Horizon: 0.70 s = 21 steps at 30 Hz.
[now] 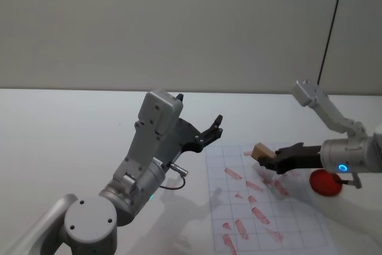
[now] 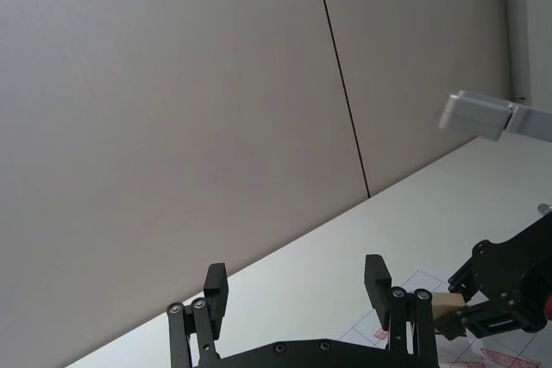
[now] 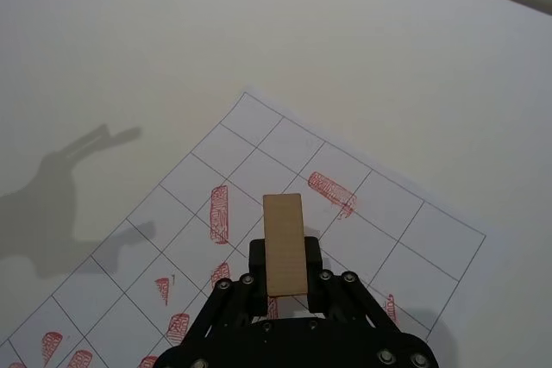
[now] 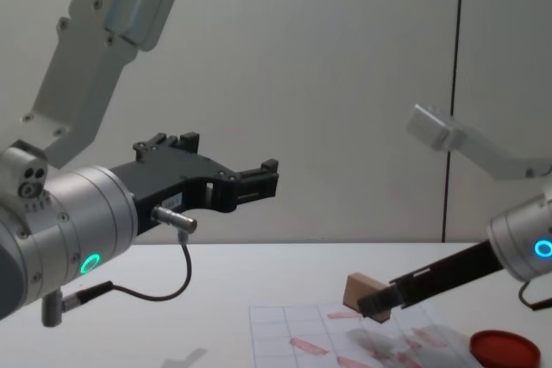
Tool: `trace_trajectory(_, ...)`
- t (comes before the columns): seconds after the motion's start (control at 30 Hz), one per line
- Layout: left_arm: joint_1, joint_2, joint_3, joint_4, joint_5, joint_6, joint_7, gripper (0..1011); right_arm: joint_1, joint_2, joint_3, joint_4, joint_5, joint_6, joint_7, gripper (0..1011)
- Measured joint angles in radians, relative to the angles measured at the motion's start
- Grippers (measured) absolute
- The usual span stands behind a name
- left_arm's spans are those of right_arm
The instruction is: Use the one hand to pick up the stamp and affix it onto the A4 paper.
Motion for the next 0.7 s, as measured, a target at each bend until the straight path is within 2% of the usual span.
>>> trace_trajectory(0.37,0.0,0.0,0.0,0.0,0.0,0.0,0.0,1002,-0.044,0.035,0.014,-0.106,0.012,0.015,-0.041,232)
trace_trajectory(0.7,0.0,0.0,0.0,0.0,0.0,0.0,0.0,1002,-0.14,0.095,0.028,-0.27,0.066,0.085,-0.125,232)
